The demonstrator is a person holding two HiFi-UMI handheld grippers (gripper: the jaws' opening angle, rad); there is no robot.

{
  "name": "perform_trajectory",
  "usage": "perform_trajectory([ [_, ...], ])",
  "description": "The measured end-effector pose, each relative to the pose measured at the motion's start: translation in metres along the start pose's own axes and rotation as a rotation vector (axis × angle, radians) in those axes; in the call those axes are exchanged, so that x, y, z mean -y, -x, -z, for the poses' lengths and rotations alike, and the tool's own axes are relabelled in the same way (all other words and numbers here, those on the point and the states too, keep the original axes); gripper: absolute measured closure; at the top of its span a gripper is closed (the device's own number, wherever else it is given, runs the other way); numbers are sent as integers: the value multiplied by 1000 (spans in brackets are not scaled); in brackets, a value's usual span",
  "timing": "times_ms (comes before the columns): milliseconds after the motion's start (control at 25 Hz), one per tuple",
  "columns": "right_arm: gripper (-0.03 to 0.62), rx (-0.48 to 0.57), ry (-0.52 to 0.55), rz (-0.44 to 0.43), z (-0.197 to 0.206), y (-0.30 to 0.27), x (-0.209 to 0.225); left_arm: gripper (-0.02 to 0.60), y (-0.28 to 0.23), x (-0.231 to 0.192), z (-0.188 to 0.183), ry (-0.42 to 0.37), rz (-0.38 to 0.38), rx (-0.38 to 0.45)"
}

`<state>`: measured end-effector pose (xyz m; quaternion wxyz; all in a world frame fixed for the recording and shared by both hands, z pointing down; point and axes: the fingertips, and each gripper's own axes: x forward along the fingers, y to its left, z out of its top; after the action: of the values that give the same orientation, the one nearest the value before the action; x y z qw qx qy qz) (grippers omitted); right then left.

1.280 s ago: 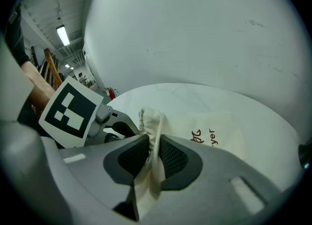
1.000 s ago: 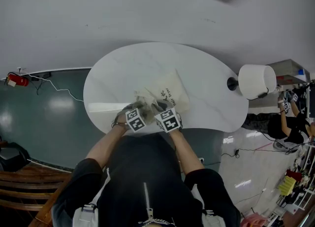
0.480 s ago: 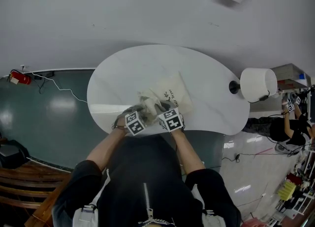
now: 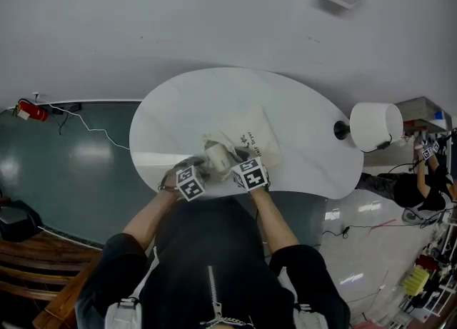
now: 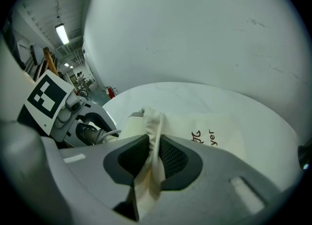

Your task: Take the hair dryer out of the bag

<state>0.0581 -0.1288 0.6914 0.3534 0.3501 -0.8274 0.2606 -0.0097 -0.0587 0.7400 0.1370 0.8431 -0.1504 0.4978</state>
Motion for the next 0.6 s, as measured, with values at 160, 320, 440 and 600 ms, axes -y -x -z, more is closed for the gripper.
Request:
perform_trajectory([
  [160, 531, -5, 1, -2, 2, -1, -1, 362, 9, 1, 10, 22, -7, 13],
  [320, 531, -11, 2, -8, 3, -2, -1, 362, 19, 1, 16, 50, -23, 22],
  [440, 531, -20, 4, -13, 5, -6, 0, 362, 26, -3, 21, 80, -44, 32],
  [600, 528, -44, 12, -26, 9, -13, -3, 362, 33, -4, 28, 139, -58, 57],
])
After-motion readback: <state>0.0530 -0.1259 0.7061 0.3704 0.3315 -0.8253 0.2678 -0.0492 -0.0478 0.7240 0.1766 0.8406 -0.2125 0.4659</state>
